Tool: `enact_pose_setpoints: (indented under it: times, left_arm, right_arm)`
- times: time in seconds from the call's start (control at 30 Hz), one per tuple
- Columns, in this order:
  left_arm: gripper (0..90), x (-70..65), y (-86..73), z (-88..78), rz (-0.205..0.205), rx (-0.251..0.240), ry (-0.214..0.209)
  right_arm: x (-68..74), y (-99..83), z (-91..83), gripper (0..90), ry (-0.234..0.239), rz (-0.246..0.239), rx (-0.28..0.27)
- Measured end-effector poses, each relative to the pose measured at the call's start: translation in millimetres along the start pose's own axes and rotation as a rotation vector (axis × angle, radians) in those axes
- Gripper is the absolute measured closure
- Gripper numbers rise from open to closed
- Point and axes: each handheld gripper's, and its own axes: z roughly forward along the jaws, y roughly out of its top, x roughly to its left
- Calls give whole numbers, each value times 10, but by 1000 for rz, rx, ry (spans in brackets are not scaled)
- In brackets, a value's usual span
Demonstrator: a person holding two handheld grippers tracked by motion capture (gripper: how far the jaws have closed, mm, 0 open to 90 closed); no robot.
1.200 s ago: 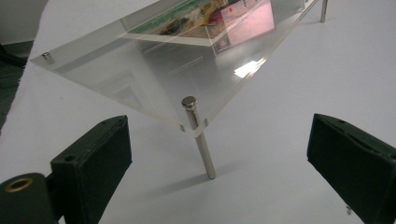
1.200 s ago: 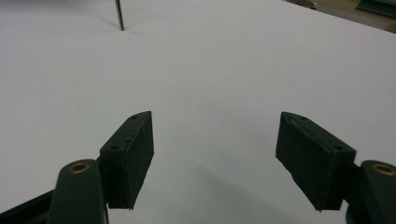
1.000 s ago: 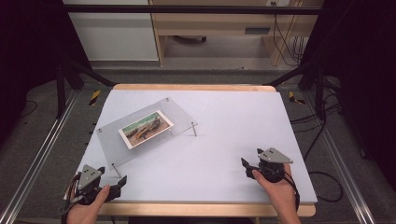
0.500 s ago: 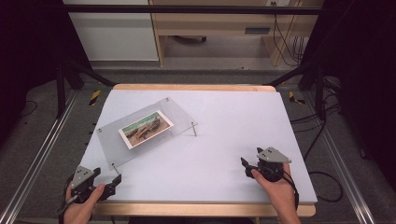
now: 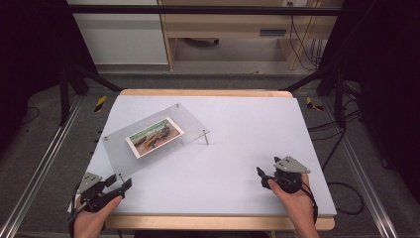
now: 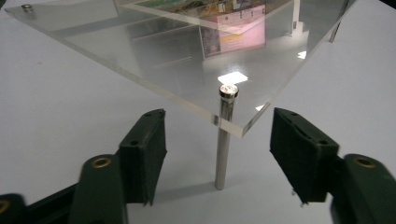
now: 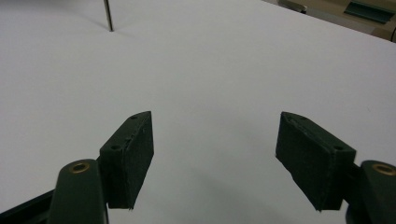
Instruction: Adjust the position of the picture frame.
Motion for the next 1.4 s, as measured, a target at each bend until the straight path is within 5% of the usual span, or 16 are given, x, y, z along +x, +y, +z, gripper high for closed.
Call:
enact_pose_setpoints:
  times: [0.33, 0.57, 1.0, 1.17, 1.4]
  left_arm:
    - [634, -4, -11, 62, 26, 9, 3]
    - [699, -7, -6, 65, 41, -8, 27]
    - [807, 11, 26, 78, 17, -31, -10]
    - [833, 33, 54, 47, 4, -55, -3]
    - [838, 8, 89, 29, 12, -67, -3]
  right_arm:
    - [-19, -4, 5, 273, -3, 3, 3]
    - [-22, -6, 7, 273, -3, 5, 6]
    - [9, 6, 6, 267, 1, -2, 1]
    - [169, 126, 42, 244, 41, -16, -3]
    - [472, 559, 231, 312, 113, -65, -22]
